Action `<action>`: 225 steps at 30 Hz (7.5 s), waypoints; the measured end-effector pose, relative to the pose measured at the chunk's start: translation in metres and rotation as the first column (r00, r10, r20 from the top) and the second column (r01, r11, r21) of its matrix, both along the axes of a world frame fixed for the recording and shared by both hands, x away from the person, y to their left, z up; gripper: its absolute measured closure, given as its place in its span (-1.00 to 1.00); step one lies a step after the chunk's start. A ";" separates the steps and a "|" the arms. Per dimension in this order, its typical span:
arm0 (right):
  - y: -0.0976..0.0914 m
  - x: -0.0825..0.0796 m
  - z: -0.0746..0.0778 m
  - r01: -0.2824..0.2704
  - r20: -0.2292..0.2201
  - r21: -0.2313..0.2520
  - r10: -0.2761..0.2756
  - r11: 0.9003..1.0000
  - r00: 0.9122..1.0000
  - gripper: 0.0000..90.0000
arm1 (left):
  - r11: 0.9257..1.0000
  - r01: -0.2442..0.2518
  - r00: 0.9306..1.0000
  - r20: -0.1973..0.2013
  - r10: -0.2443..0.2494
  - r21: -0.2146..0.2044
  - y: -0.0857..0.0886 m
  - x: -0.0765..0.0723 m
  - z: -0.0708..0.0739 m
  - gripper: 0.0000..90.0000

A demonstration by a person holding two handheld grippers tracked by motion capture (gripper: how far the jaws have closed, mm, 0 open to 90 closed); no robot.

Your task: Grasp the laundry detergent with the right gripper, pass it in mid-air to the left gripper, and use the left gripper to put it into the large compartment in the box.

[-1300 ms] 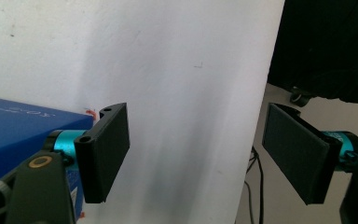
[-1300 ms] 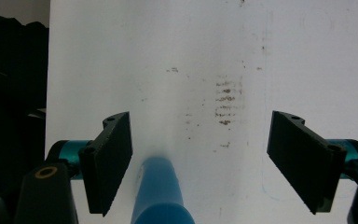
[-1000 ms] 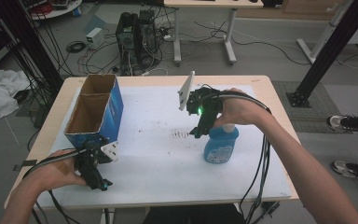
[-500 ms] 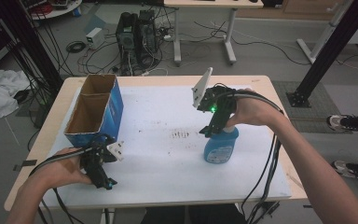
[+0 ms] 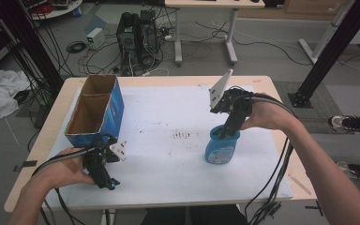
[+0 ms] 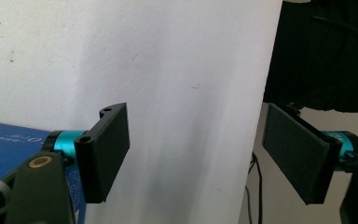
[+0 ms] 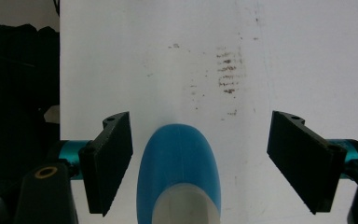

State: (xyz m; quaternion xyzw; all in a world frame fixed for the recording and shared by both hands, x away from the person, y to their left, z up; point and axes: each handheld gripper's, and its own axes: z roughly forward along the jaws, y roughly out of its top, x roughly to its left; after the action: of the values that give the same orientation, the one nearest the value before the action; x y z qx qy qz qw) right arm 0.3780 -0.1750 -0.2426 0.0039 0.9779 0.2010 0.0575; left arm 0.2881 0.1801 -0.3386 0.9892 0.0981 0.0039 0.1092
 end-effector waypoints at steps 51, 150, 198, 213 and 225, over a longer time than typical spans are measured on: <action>-0.062 -0.006 -0.077 0.095 -0.104 0.144 -0.080 0.985 0.991 -0.52 | 1.000 0.005 1.000 -0.008 -0.005 -0.011 -0.004 0.001 -0.004 -0.48; -0.070 -0.004 -0.101 0.071 -0.079 0.286 -0.051 0.955 0.996 -0.01 | 0.999 -0.008 1.000 0.008 0.008 -0.051 -0.004 0.002 -0.003 -0.48; 0.015 -0.014 -0.047 -0.015 -0.073 0.300 0.039 0.954 0.997 0.00 | 0.966 0.035 0.996 0.090 -0.012 -0.257 -0.129 0.067 0.108 -0.48; 0.027 -0.011 -0.052 -0.055 -0.044 0.296 0.071 0.953 0.996 0.00 | 0.963 0.069 0.996 0.078 -0.051 -0.259 -0.159 0.070 0.103 -0.48; 0.029 -0.012 -0.055 -0.035 -0.076 0.290 0.059 0.956 0.995 0.00 | 0.967 0.075 0.996 0.071 -0.059 -0.242 -0.173 0.071 0.095 -0.48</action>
State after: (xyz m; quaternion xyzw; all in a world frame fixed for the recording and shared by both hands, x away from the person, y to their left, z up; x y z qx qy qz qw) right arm 0.3655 -0.1462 -0.2978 -0.0026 0.9394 0.3425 0.0104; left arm 0.3592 0.0069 -0.2436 0.9703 0.0609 0.0192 0.2333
